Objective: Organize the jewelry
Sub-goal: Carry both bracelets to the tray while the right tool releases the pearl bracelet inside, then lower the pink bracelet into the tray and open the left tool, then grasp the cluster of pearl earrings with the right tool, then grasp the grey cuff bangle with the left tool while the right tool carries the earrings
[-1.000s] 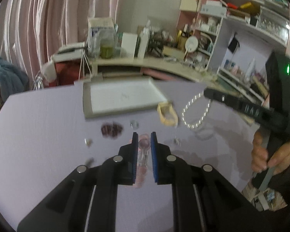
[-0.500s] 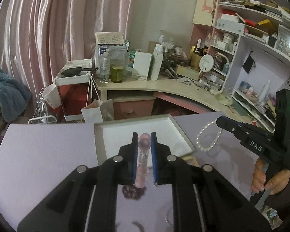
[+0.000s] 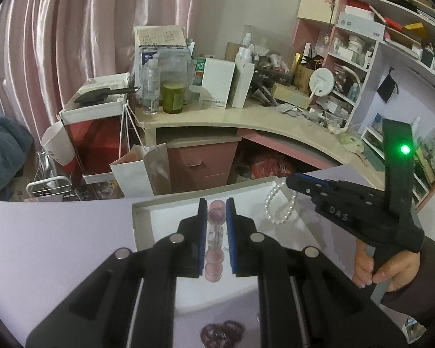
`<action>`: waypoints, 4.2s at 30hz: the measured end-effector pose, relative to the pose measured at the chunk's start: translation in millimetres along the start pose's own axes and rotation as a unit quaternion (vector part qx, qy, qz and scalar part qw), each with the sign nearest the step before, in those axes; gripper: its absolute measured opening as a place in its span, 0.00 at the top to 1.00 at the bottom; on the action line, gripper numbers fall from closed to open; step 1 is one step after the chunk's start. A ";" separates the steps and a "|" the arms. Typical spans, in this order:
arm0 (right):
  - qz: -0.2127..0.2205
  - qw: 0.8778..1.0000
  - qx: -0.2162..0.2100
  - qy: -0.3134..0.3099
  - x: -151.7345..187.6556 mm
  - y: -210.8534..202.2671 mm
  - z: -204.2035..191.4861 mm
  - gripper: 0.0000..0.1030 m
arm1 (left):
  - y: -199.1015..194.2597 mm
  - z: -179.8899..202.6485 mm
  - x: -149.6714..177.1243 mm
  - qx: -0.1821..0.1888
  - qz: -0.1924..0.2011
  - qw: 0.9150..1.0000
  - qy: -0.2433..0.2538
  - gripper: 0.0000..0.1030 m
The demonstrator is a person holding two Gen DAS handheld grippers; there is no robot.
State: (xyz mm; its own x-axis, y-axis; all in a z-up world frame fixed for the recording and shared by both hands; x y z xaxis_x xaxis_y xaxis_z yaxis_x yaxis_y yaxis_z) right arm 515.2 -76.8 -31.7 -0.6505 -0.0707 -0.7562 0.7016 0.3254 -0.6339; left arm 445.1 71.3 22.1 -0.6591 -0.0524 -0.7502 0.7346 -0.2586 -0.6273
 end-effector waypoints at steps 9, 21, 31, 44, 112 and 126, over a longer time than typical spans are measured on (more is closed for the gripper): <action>-0.007 1.000 0.018 0.023 11.2 4.4 18.6 0.47 | 24.6 -13.8 3.7 -0.002 -0.013 1.000 -0.006 0.87; -0.008 0.997 0.046 0.069 26.4 -18.5 52.2 0.46 | 66.1 -20.2 14.2 -0.006 -0.048 0.999 -0.012 0.87; -0.001 0.996 0.060 0.062 37.0 -38.2 50.6 0.46 | 49.3 -34.5 14.3 -0.034 -0.022 0.999 -0.027 0.55; 0.019 0.998 0.060 0.032 90.6 -115.6 27.2 0.47 | -99.0 -33.9 112.8 -0.126 0.037 0.990 -0.053 0.22; -0.051 0.996 0.063 0.033 196.6 -120.8 6.6 0.93 | -119.3 16.4 257.2 -0.126 -0.035 0.987 -0.091 0.03; 0.008 0.998 0.032 0.062 153.4 -155.4 4.2 0.93 | -71.8 14.3 264.8 -0.138 -0.088 0.984 -0.076 0.02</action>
State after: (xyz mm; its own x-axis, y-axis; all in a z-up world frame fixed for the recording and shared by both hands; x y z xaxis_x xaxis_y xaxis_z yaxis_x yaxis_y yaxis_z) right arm 307.7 -142.2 -49.8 -0.6679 0.0527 -0.7424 0.7263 0.2643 -0.6346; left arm 215.4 62.2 -128.5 -0.7805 -0.1800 -0.5987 0.6094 -0.0058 -0.7928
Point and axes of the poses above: each gripper's, at about its wrist camera, not at the fingertips, and y roughly the way its jaws point, z to its right, x to its underside, the point moved 4 cm from there along y, roughly the way its jaws point, and after that the axes turned 4 degrees about x, right-handed, at the moved point
